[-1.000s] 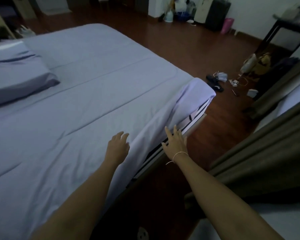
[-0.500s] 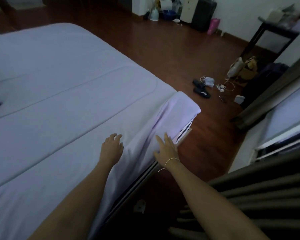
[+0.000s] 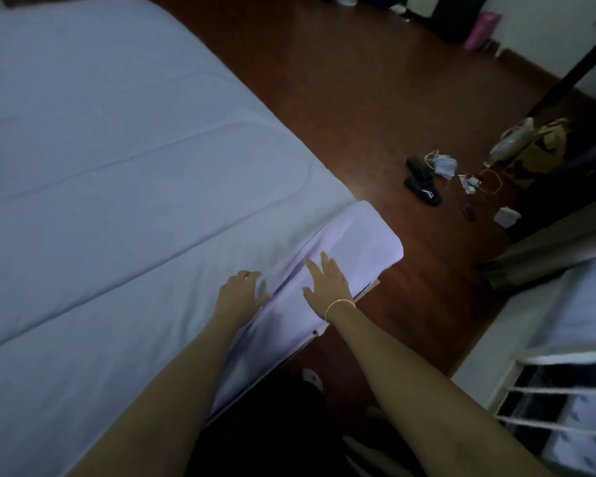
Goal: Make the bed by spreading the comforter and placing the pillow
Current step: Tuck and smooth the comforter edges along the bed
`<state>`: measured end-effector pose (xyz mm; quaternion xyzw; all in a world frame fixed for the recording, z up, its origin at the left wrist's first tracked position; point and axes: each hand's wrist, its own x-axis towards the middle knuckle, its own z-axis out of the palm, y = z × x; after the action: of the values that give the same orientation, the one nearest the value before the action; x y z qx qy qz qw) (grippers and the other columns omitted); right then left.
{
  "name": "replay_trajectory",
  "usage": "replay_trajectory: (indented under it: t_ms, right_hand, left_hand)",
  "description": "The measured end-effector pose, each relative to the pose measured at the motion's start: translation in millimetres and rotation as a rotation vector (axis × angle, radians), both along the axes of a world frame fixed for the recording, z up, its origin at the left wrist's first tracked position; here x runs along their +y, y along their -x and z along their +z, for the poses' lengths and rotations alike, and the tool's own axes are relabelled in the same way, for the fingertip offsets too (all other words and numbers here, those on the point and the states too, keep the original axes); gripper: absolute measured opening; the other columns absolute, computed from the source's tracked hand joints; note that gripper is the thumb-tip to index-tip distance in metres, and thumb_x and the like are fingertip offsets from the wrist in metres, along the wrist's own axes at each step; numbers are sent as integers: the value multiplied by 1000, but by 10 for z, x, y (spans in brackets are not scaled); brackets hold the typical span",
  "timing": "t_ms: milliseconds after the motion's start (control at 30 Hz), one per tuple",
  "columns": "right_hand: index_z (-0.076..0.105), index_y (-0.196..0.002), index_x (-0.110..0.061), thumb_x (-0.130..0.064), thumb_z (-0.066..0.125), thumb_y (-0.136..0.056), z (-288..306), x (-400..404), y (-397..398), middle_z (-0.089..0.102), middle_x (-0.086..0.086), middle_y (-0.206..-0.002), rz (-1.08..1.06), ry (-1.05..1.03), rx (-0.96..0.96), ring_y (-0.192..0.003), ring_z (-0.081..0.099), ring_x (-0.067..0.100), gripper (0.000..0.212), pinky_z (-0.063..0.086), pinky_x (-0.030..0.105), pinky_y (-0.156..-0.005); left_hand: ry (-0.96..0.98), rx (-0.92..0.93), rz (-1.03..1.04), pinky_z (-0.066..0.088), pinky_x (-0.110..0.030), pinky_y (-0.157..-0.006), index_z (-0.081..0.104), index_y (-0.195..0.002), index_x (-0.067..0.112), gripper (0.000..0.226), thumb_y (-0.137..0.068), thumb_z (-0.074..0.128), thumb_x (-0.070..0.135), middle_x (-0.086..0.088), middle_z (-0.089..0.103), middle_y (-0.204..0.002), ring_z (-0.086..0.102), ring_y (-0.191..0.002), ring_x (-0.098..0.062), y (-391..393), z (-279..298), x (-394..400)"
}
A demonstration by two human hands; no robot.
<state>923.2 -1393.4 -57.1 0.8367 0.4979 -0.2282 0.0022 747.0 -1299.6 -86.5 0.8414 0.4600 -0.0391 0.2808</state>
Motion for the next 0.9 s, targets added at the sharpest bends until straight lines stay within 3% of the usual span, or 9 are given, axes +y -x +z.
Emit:
replay_trajectory:
  t_ms: [100,233,433,533,633,700,767,833,900]
  right_hand:
    - [9,-151,-31,-32,40,-99,-131,164,-365,-5,5,-161,90,49,0,-149,-2,27,61,14,43,-120]
    - [10,-152,-29,-28,35,-100,-283,484,-790,-5,7,-161,247,73,-28,-149,-3,28,57,13,42,-120]
    - [15,-151,-26,-24,27,-102,-443,779,-1048,0,8,-161,513,78,-76,-148,1,31,50,8,48,-120]
    - [16,-150,-29,-12,34,-96,-518,791,-1118,3,7,-161,635,130,-121,-148,-3,31,60,4,49,-119]
    - [29,-145,-28,-9,38,-93,-595,710,-1192,24,7,-156,713,152,-175,-148,1,29,56,1,51,-119]
    - [44,-133,-26,-16,39,-96,-671,622,-1251,46,9,-138,749,117,-203,-144,21,28,39,1,51,-119]
    - [53,-119,-24,-20,40,-95,-695,545,-1311,57,7,-117,771,112,-210,-122,49,28,27,8,48,-117]
    - [58,-107,-19,-22,41,-93,-673,443,-1379,60,9,-109,773,144,-164,-106,57,30,22,28,43,-108]
    - [61,-101,-15,-24,45,-92,-662,264,-1437,62,12,-111,747,198,-77,-105,58,32,21,42,38,-92]
  left_hand:
    - [104,63,64,38,-44,-99,33,-140,15,64,-88,56,43,-12,40,-142,43,-123,-34,-268,-149,-45]
    - [160,208,140,38,-43,-102,19,-147,23,59,-94,44,27,-8,41,-141,45,-123,-30,-492,-302,-84]
    - [371,64,181,39,-37,-103,45,-135,18,40,-95,42,19,-10,52,-137,50,-123,-30,-592,-308,-203]
    - [446,58,222,40,-33,-101,51,-131,17,37,-95,44,23,-9,53,-137,51,-122,-29,-618,-257,-264]
    - [474,52,255,40,-31,-94,55,-123,14,34,-91,50,28,-10,57,-130,54,-117,-29,-649,-200,-350]
    - [480,62,255,39,-29,-88,53,-123,12,36,-88,52,20,-13,59,-125,55,-113,-30,-667,-183,-474]
    - [459,57,257,39,-29,-87,47,-129,11,45,-86,56,16,-15,58,-125,55,-112,-32,-655,-198,-623]
    - [469,54,241,39,-29,-90,44,-133,10,53,-84,59,22,-16,56,-129,54,-115,-31,-645,-212,-781]
    - [534,102,181,37,-27,-91,43,-135,8,69,-73,54,36,-17,53,-133,52,-119,-29,-660,-245,-920]
